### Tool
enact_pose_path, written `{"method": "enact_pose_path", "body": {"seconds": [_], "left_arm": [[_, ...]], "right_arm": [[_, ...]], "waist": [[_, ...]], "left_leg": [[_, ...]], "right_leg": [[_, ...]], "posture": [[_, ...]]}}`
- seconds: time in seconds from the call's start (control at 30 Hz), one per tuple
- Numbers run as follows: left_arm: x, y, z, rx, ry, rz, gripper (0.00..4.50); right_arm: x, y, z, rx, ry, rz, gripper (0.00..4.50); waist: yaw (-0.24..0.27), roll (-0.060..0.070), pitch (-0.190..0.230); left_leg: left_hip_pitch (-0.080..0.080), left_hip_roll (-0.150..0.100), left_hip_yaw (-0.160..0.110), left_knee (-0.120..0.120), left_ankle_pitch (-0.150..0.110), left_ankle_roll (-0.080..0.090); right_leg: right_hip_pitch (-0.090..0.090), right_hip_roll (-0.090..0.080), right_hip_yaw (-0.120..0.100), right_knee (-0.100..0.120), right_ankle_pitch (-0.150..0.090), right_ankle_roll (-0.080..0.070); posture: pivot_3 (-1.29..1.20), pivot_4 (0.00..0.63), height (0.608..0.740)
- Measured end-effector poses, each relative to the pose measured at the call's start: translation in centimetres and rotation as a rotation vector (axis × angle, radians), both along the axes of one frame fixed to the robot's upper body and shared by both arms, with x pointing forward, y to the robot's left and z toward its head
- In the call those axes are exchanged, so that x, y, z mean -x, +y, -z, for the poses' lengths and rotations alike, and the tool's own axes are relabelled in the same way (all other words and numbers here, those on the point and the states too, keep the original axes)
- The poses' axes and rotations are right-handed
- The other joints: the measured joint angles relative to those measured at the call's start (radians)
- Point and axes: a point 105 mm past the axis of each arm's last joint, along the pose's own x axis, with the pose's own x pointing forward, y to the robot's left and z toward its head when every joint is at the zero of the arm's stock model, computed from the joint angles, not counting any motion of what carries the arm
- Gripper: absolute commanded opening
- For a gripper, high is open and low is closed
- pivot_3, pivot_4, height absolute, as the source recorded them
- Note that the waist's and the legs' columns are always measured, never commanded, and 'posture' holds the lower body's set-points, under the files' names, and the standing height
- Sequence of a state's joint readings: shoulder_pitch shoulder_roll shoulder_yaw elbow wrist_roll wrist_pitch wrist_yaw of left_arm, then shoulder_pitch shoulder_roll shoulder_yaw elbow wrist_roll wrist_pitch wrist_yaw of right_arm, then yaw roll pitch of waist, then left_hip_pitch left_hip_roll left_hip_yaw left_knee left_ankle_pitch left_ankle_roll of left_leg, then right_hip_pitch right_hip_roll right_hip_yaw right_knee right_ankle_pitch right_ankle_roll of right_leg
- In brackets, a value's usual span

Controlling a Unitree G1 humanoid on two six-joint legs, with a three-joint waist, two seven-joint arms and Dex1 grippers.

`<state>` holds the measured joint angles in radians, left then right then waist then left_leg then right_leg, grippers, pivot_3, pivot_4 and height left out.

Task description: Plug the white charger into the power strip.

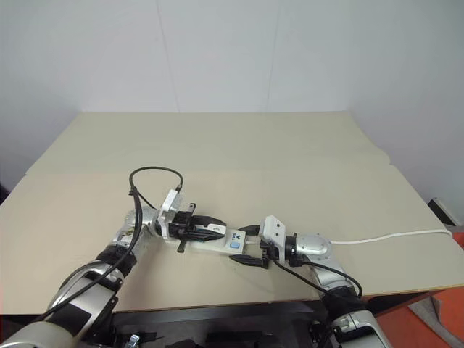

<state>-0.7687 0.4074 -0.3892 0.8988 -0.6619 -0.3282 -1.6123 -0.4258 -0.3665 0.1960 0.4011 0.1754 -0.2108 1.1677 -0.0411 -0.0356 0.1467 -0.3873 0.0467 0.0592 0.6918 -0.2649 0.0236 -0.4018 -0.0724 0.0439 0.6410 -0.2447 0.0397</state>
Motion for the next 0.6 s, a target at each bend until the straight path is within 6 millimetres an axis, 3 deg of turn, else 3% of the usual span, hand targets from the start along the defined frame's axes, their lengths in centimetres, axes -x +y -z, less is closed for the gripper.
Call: {"method": "enact_pose_path", "body": {"seconds": [0.4, 0.6], "left_arm": [[0.1, 0.2, 0.2, 0.004, -0.024, -0.011, 1.02], [-0.2, 1.5, 1.1, -0.081, 0.005, -0.038, 2.93]], "right_arm": [[0.0, 0.2, 0.1, 0.000, 0.001, 0.004, 3.42], [0.1, 0.2, 0.2, 0.000, 0.001, 0.003, 3.42]], "waist": [[-0.002, 0.001, -0.002], [-0.003, 0.006, -0.006]], "left_leg": [[0.003, 0.000, 0.000, -0.001, 0.000, 0.000], [0.003, -0.001, 0.001, -0.004, 0.000, 0.000]], "right_leg": [[0.002, 0.000, 0.000, 0.000, 0.000, 0.000], [0.002, 0.000, 0.001, -0.001, 0.000, 0.000]], "posture": [[0.00, 0.150, 0.740], [0.00, 0.150, 0.740]]}}
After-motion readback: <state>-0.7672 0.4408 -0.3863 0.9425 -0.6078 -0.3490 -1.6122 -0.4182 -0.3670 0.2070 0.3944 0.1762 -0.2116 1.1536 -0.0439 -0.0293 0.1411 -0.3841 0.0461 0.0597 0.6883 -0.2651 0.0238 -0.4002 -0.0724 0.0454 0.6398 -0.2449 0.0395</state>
